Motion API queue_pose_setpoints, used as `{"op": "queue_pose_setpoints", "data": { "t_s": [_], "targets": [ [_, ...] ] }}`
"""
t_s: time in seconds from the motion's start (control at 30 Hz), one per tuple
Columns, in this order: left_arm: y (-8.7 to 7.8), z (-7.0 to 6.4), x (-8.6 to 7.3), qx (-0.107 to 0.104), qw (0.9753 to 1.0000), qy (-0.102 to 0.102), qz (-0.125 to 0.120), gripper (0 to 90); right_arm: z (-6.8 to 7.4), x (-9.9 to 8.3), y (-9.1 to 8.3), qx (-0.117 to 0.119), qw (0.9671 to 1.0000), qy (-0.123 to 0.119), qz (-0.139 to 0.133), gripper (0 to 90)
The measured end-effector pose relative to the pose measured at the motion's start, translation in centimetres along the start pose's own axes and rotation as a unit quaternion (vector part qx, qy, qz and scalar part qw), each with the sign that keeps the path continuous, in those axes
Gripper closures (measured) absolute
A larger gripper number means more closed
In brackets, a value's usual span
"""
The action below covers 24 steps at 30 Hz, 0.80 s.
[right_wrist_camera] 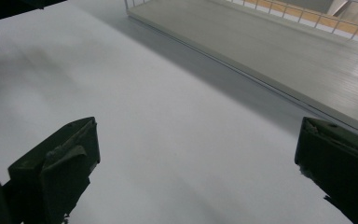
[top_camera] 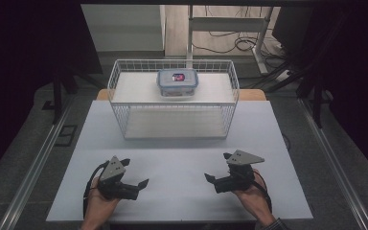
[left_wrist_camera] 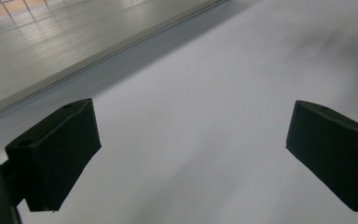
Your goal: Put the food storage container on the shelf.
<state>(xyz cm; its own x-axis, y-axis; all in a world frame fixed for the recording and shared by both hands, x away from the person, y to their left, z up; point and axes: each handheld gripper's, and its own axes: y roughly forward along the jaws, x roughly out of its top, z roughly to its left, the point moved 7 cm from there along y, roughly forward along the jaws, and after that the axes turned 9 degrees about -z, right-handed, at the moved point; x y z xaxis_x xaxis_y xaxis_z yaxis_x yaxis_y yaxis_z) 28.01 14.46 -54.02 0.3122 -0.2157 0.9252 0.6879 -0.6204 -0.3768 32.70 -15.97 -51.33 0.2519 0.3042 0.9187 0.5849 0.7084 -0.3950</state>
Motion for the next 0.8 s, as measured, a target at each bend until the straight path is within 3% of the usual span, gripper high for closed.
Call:
{"op": "queue_pose_setpoints", "data": {
  "t_s": [0.37,0.8],
  "targets": [
    [-1.0,0.4,-0.9,0.011,0.9999,-0.002,0.006,2.3,-0.9,-1.1,-1.5,-0.016,0.9998,0.005,0.006,0.0],
    [-2.0,1.7,-2.5,0.028,0.9992,-0.019,0.021,1.6,-3.3,-3.4,-3.4,-0.043,0.9984,0.03,0.022,0.0]
  ]
}}
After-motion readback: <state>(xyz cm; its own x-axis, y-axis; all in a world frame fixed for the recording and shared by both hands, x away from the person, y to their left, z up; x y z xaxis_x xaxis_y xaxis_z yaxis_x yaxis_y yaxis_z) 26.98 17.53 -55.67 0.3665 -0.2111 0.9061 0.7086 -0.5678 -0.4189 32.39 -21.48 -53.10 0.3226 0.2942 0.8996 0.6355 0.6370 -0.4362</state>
